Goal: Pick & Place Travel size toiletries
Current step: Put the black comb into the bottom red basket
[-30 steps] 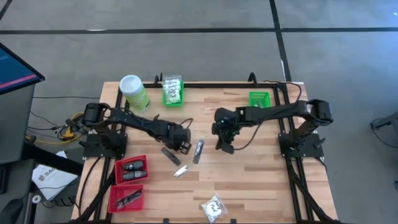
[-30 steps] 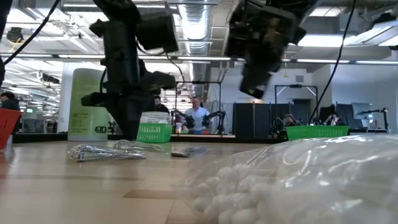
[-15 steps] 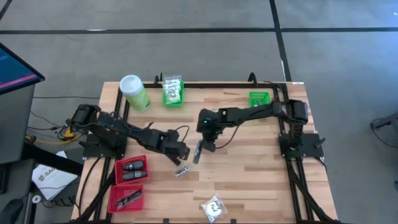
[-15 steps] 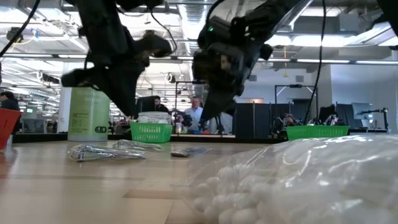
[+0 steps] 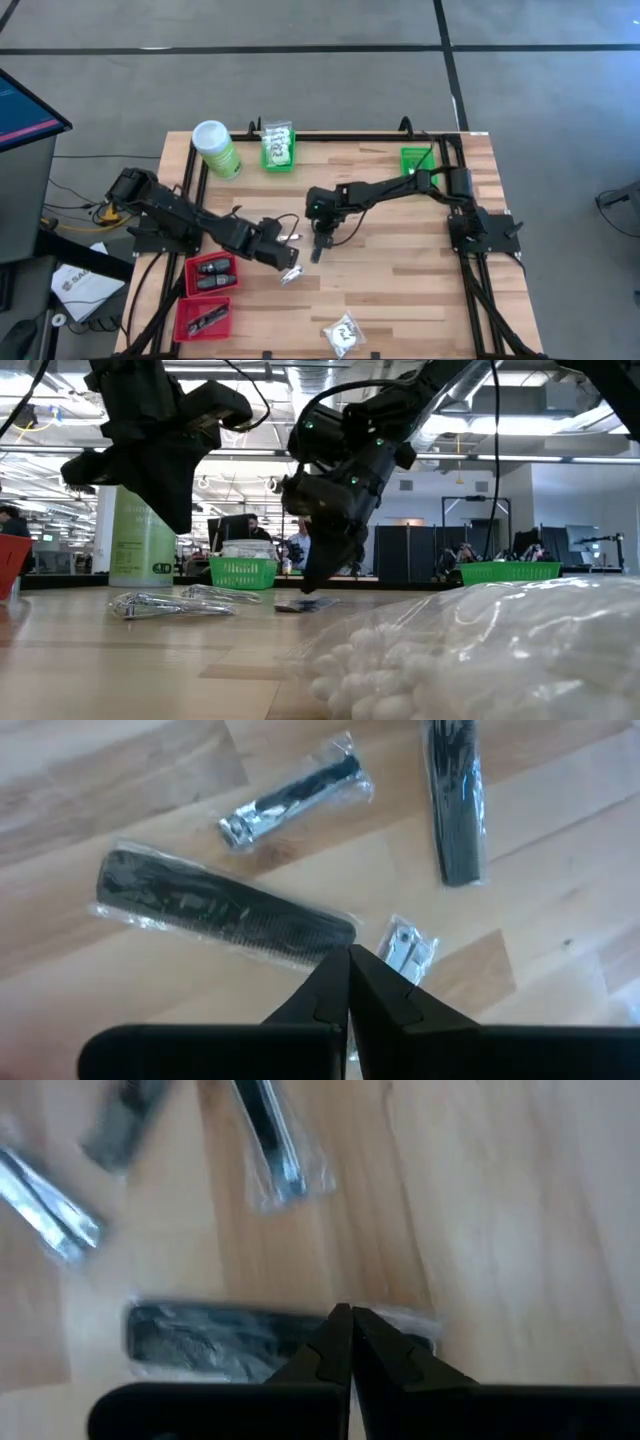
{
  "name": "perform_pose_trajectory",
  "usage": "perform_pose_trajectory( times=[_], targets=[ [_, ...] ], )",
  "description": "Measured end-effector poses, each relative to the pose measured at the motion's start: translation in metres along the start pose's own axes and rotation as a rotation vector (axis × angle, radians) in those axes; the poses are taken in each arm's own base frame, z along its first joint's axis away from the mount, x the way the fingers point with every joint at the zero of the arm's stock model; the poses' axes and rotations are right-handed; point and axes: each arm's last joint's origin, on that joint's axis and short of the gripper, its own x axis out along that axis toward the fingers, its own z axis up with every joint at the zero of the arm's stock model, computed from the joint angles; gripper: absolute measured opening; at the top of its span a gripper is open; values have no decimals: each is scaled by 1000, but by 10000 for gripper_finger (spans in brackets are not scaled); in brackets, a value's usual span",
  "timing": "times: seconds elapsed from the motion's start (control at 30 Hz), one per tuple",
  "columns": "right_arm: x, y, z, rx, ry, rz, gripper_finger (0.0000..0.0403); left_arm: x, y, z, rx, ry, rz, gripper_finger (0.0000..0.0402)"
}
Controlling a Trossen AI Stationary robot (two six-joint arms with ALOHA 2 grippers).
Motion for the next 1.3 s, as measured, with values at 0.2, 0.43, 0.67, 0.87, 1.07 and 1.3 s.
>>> perform_pose_trajectory(
  times=[0.2,0.43,0.67,0.87,1.07,1.3],
  targets=[
    [6,8,-7,-16,59,-12,0,-2,0,-8,7,8,-6,0],
    [1,7,-14,4,137,-30,0,-2,1,-8,13,9,7,0],
    [-22,11,-25,-22,139,-61,0,11,5,-4,8,31,95,0],
    [-82,15,-48,-29,-100,-44,0,35,8,1,1,62,186,0],
    [-109,1,-96,80,-214,-22,0,57,11,4,11,94,252,0],
    [-119,-8,-130,175,-234,-13,0,67,2,3,-9,131,173,0]
  ],
)
